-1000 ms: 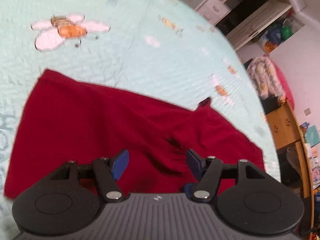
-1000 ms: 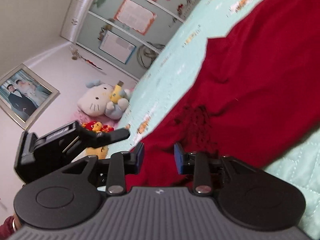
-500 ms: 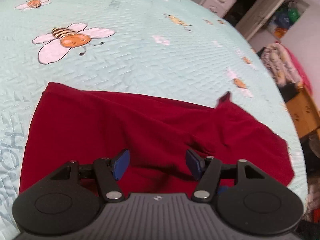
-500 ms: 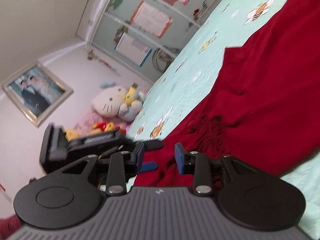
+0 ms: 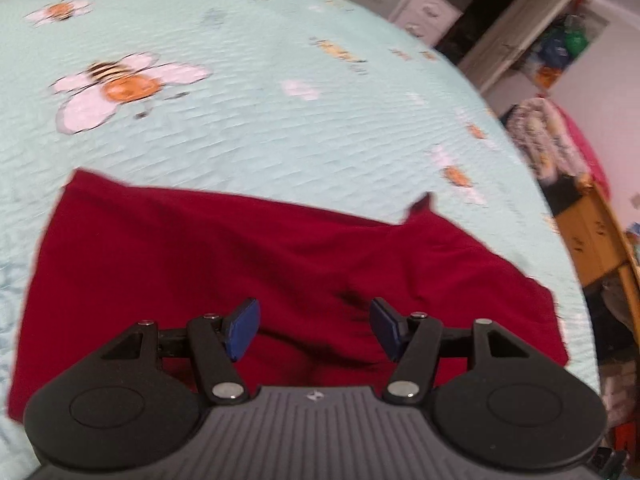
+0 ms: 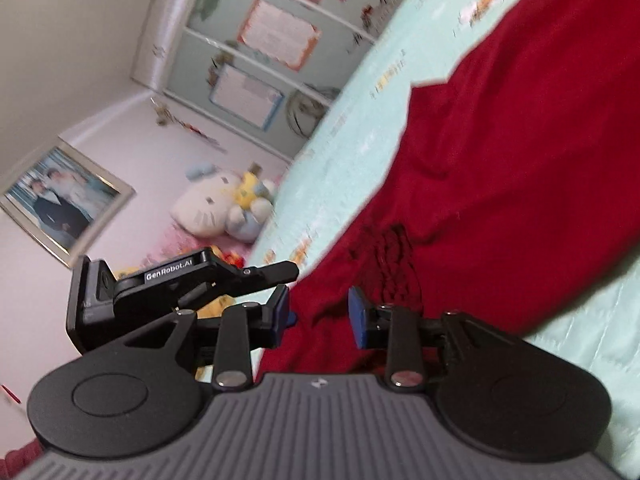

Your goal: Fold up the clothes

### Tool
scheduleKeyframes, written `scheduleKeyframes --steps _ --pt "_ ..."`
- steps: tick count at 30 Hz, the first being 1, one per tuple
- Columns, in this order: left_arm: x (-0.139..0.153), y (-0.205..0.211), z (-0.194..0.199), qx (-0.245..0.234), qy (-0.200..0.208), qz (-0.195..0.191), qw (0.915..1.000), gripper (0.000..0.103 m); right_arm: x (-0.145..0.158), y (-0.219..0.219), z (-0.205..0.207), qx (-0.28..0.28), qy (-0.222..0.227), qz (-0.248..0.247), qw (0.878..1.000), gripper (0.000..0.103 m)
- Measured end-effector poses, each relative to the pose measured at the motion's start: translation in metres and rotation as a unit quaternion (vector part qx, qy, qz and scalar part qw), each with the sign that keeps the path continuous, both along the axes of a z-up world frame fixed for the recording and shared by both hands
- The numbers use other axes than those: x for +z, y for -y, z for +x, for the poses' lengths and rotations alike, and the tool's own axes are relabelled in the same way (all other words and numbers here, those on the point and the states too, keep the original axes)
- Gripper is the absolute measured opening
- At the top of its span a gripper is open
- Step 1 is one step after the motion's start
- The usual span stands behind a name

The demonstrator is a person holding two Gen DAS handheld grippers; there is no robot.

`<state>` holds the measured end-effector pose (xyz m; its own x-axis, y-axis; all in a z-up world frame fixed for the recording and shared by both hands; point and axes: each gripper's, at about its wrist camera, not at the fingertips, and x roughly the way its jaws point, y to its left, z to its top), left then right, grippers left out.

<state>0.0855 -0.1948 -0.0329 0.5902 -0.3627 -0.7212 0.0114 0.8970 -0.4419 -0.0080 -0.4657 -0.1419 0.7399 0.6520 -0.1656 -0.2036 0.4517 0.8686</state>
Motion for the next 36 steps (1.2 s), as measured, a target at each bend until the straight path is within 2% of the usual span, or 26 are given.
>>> scheduleKeyframes --steps 5,6,8,11,16,19,23,27,29,31,33,36 --pt "-0.033 0.027 0.009 -0.026 -0.049 0.015 0.9984 0.063 0.006 0.02 -0.009 -0.053 0.027 -0.011 0.998 0.034" --pt "-0.037 0.029 0.008 -0.027 -0.043 0.019 0.9985 0.064 0.006 0.026 -0.01 -0.062 0.029 -0.011 0.998 0.034" --pt "-0.037 0.031 0.007 -0.024 -0.038 0.022 0.9987 0.064 0.006 0.036 -0.013 -0.079 0.032 -0.012 0.996 0.034" --pt "-0.027 0.036 0.01 -0.023 -0.052 0.034 0.9978 0.062 0.005 0.051 -0.016 -0.105 0.036 -0.014 0.994 0.034" --pt "-0.001 0.056 -0.003 -0.046 0.01 0.027 0.9985 0.062 0.0 0.084 -0.027 -0.167 0.035 0.003 0.985 0.035" --pt "0.005 0.064 0.001 -0.038 0.027 0.006 0.9989 0.062 -0.008 0.108 -0.034 -0.216 0.027 0.023 0.976 0.037" --pt "0.008 0.066 0.004 -0.015 0.039 0.003 0.9991 0.062 -0.017 0.133 -0.04 -0.266 0.016 0.046 0.963 0.039" --pt "-0.003 0.066 0.005 -0.01 0.02 -0.003 0.9997 0.062 -0.022 0.134 -0.033 -0.269 0.014 0.052 0.962 0.039" --pt "-0.019 0.073 0.008 -0.028 -0.006 -0.002 0.9996 0.062 -0.02 0.13 -0.03 -0.26 0.021 0.038 0.965 0.039" --pt "-0.035 0.082 0.011 -0.046 -0.022 0.026 0.9984 0.062 -0.018 0.127 -0.027 -0.251 0.027 0.023 0.967 0.039" --pt "-0.035 0.084 0.01 -0.046 -0.016 0.032 0.9983 0.067 -0.017 0.125 -0.025 -0.242 0.03 0.01 0.97 0.039" --pt "-0.028 0.087 0.013 -0.054 -0.023 0.044 0.9973 0.067 -0.016 0.122 -0.022 -0.232 0.032 -0.002 0.972 0.039"
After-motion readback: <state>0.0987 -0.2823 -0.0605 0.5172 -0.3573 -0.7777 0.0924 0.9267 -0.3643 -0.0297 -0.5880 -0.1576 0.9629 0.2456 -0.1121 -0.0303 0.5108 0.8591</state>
